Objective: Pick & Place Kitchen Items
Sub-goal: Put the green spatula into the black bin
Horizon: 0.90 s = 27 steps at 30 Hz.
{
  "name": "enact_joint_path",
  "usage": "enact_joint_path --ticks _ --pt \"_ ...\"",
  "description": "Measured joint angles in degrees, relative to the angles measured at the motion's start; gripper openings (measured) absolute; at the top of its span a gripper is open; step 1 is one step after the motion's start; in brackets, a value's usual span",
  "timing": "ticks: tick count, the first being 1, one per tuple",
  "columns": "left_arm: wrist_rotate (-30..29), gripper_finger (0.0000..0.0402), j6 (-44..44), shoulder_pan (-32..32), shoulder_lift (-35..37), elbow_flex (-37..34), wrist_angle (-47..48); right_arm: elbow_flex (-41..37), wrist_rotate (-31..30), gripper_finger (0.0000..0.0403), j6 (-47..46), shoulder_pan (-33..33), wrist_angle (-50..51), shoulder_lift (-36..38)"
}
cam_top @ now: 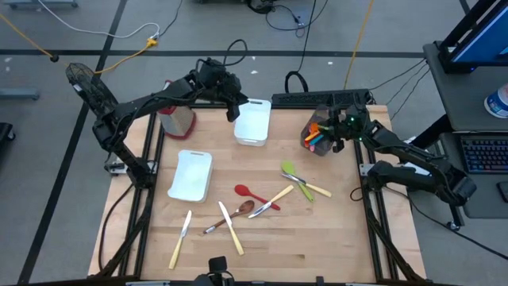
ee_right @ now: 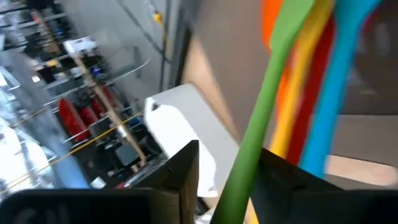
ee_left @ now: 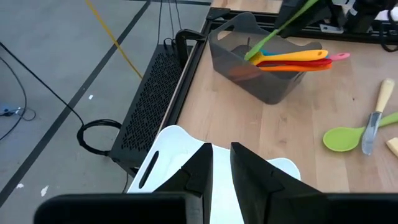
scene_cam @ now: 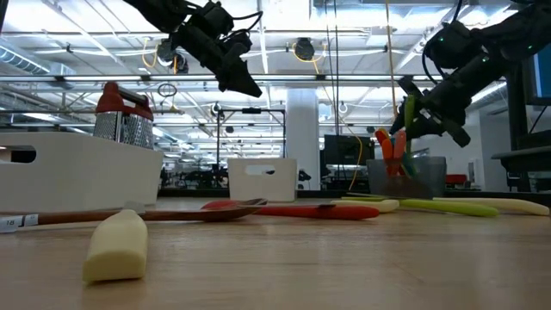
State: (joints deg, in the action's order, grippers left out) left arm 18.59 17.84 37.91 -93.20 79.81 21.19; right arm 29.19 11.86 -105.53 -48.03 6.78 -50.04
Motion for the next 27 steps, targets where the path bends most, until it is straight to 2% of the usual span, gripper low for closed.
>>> enact_joint_path --ticks 13,18,27 --pt "0.92 0.0062 -0.18 0.00 0.02 0.00 0.00 0.02 0.15 0.0181 1.32 3.03 -9.36 -3.00" --pt "0.94 0.0063 -0.32 0.00 0.02 0.00 0.00 0.00 0.13 0.0193 1.27 4.75 -10.61 -3.69" --pt "0.99 0.0063 -0.58 0.00 0.02 0.00 0.55 0.00 0.17 0.0199 -0.15 7.80 -20.46 -3.67"
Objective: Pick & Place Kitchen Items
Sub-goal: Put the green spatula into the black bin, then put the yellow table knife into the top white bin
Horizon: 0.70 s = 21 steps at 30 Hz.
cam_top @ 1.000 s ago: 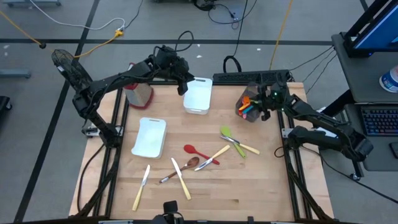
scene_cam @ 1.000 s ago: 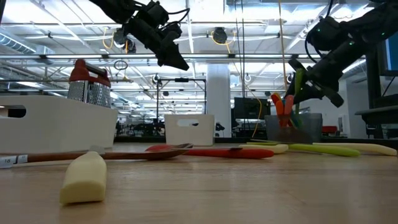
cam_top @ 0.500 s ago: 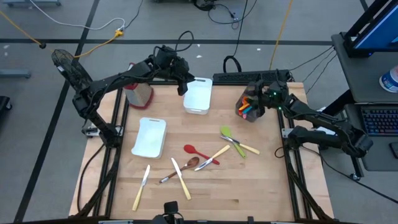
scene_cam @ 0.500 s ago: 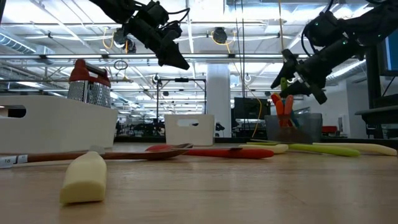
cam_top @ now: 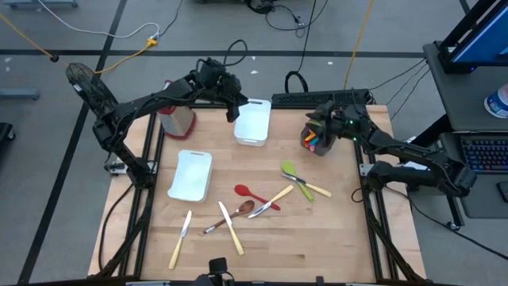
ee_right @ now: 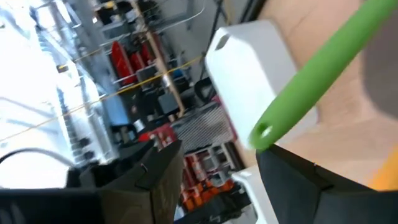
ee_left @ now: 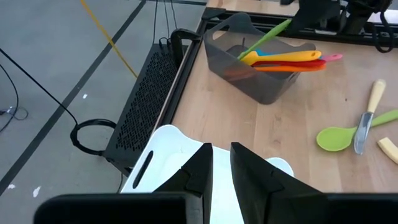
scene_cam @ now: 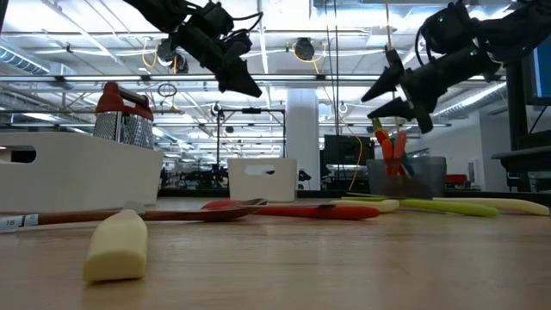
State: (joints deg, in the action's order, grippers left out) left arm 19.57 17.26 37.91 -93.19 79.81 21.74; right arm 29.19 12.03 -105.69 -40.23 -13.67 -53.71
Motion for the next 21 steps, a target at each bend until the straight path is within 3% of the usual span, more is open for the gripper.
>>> enact_joint_path --ticks 9,15,21 --pt "0.05 0.0063 -1.29 -0.52 0.00 0.00 4.38 0.02 0.00 0.0199 0.44 2.43 -7.70 0.00" --pt "0.97 0.0062 -2.82 -2.24 0.00 0.00 6.09 0.02 0.60 0.0199 6.20 4.32 -16.41 0.00" --pt "3.52 0.0062 -5.52 -4.57 0.63 0.00 6.92 0.04 7.95 0.0199 16.00 6.76 -18.55 0.00"
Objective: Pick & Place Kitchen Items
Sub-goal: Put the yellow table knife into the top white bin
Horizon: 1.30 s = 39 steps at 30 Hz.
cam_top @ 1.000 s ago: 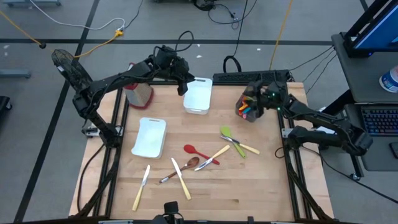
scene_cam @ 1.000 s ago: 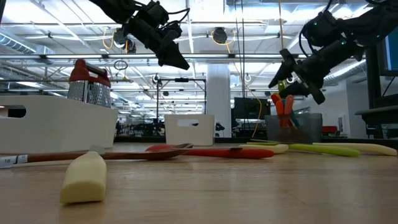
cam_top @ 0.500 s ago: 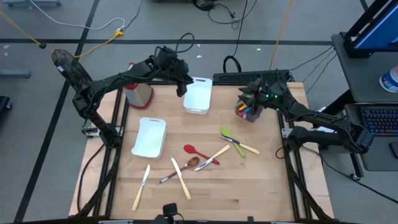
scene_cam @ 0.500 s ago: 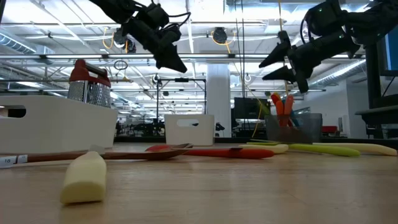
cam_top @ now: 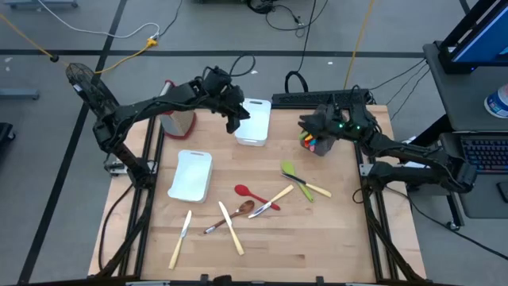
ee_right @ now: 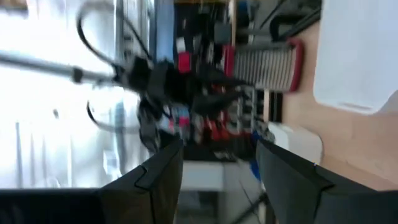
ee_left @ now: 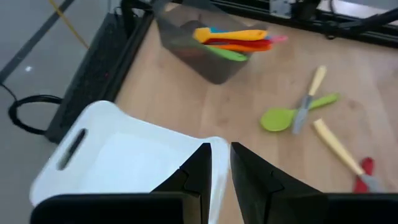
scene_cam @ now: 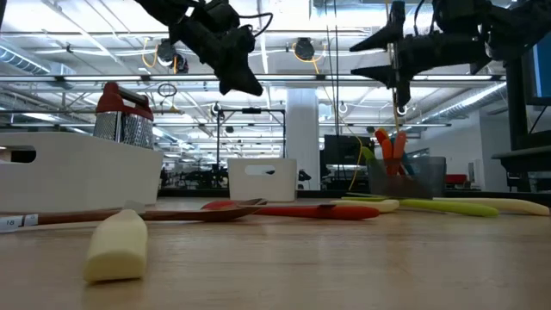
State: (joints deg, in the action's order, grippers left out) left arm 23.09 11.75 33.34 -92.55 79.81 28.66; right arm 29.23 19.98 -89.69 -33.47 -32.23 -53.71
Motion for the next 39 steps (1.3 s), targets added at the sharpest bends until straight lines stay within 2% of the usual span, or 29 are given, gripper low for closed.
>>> enact_joint_path --ticks 9,17,22,27,35,39 --pt "-0.69 0.0062 -5.73 -5.54 5.62 0.04 -0.01 0.00 10.24 0.0192 14.86 4.68 0.13 0.00" --pt "-4.01 0.0062 -10.66 -13.51 11.67 0.09 -0.39 0.00 14.82 0.0170 23.25 9.98 0.11 0.02" --pt "-9.85 0.0062 -13.95 -21.25 13.80 0.06 -0.38 0.00 16.27 0.0165 27.34 14.27 -0.11 0.02" --pt "-19.35 0.0062 -17.21 -30.46 14.68 0.04 -0.72 0.00 19.18 0.0166 27.93 18.27 -0.34 0.02" --pt "-31.38 0.0062 -22.93 -43.37 14.50 0.01 -4.79 0.00 19.28 0.0165 28.92 24.30 -1.45 0.04" --pt "-37.49 0.0062 -27.70 -48.79 14.20 -3.13 -8.98 0.00 19.28 0.0167 29.04 26.90 -1.44 0.04"
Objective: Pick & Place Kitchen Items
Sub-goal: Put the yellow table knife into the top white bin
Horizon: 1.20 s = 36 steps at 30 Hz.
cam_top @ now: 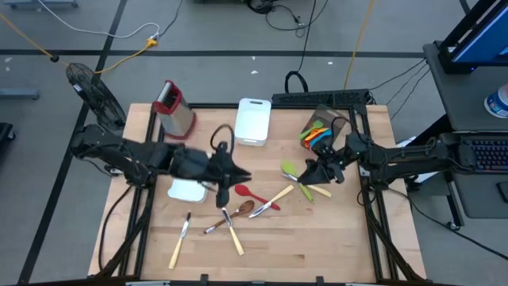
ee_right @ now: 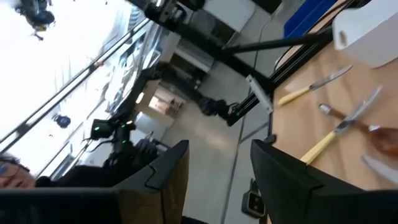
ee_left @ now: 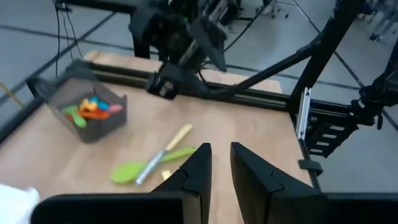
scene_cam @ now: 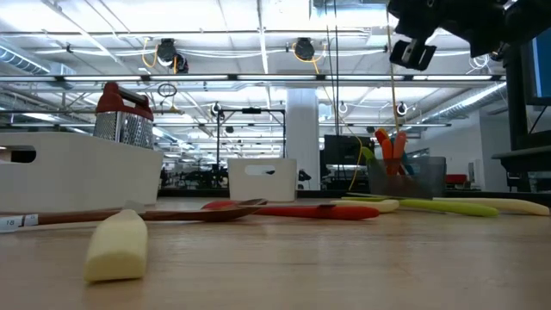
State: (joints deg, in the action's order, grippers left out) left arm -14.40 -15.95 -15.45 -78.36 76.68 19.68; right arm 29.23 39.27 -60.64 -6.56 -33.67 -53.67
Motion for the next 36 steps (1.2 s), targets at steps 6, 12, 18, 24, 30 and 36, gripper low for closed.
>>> enact_joint_path --ticks 6,12,18,24,30,36 --pt "-6.07 0.0062 -14.87 -7.09 -0.08 -7.95 -6.34 0.00 -0.11 0.0165 2.40 3.54 0.03 0.00" --pt "-12.00 0.0062 -33.70 -13.87 -0.08 -11.40 -4.38 0.00 -0.11 0.0166 9.89 5.48 0.04 0.00" --pt "-16.10 0.0062 -51.03 -20.04 -0.08 -11.42 1.72 0.00 -0.15 0.0166 19.68 5.54 0.11 0.00" --pt "-15.50 0.0062 -69.43 -24.29 -1.34 -11.38 9.27 0.00 -0.16 0.0166 30.43 3.78 1.32 0.00" --pt "-7.60 0.0062 -87.85 -27.56 -3.58 -11.39 14.95 0.00 -5.57 0.0161 35.25 -0.66 6.73 0.15" --pt "-2.56 0.0062 -101.17 -31.14 -5.69 -11.36 17.01 -0.02 -9.36 0.0160 40.26 -3.22 8.21 0.86"
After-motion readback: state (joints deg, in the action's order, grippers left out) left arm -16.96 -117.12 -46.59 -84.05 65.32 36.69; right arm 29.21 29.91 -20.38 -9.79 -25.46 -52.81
